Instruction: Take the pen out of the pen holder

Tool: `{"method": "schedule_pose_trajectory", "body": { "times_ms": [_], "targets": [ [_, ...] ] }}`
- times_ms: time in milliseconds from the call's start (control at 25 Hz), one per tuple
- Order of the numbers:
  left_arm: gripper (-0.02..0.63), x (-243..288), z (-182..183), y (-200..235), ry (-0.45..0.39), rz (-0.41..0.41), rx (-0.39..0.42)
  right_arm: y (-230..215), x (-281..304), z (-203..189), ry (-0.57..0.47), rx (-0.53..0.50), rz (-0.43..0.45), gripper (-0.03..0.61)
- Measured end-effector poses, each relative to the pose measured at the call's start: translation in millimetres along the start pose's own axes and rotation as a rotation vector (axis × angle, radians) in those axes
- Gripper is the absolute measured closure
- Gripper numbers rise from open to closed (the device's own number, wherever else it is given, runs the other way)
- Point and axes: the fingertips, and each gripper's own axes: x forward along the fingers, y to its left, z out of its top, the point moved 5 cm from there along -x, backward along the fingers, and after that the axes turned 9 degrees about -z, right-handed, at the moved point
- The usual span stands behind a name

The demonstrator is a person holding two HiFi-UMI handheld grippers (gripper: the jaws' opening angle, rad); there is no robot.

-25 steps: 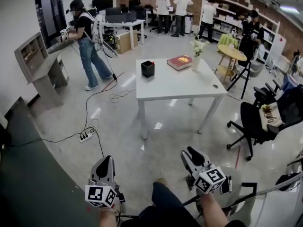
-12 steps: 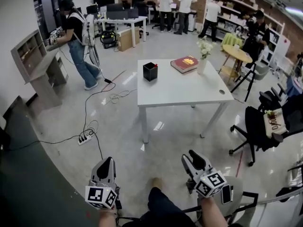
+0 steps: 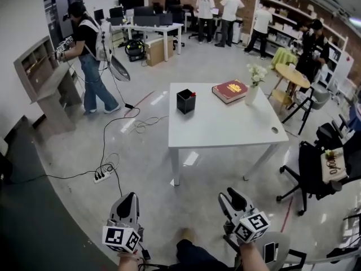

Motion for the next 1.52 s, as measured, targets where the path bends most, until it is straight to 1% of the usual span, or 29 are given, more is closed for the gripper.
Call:
{"method": "schedule_pose_trajectory", "body": {
  "times_ms": [200, 360, 480, 840, 1000, 1160, 1280, 1520],
  "targets": [
    [0.611, 39.5, 9.5, 18.1, -0.009, 0.019, -0.006, -22.4, 39.8, 11.7, 0.005, 0.013, -0.001, 0.411],
    [0.611, 73.0, 10.4, 33.9, -0.017, 0.024, -0.002, -37.6, 73.6, 17.7, 0.012, 0.013, 0.016, 0.411],
    [0.611, 96.9, 11.8, 40.2, -0.023, 0.030, -0.015, -49.6, 94.3, 21.6, 0.017, 0.008, 0.026, 0.411],
    [0.611, 141.8, 10.0, 50.5, -0.010, 0.028, -0.018, -73.5, 129.8, 26.4, 0.035, 0.009, 0.043, 0.410],
    [0.611, 154.8, 11.3, 55.8, -0.003, 0.032, -0.010, -82.8, 138.2, 25.5, 0.040, 0.030, 0.038, 0.410],
    [0.611, 176.5, 11.4, 56.8, 0.011, 0.027, -0.020, -97.8, 147.0, 28.2, 0.041, 0.038, 0.025, 0.410],
    [0.611, 198.0, 11.4, 60.1, 0.021, 0.010, -0.016, -111.1, 157.0, 29.2, 0.042, 0.051, 0.004, 0.410],
    [0.611, 253.4, 12.3, 81.8, 0.017, -0.033, -0.029, -130.8, 193.4, 38.6, 0.036, 0.049, -0.034, 0.408]
  ]
}}
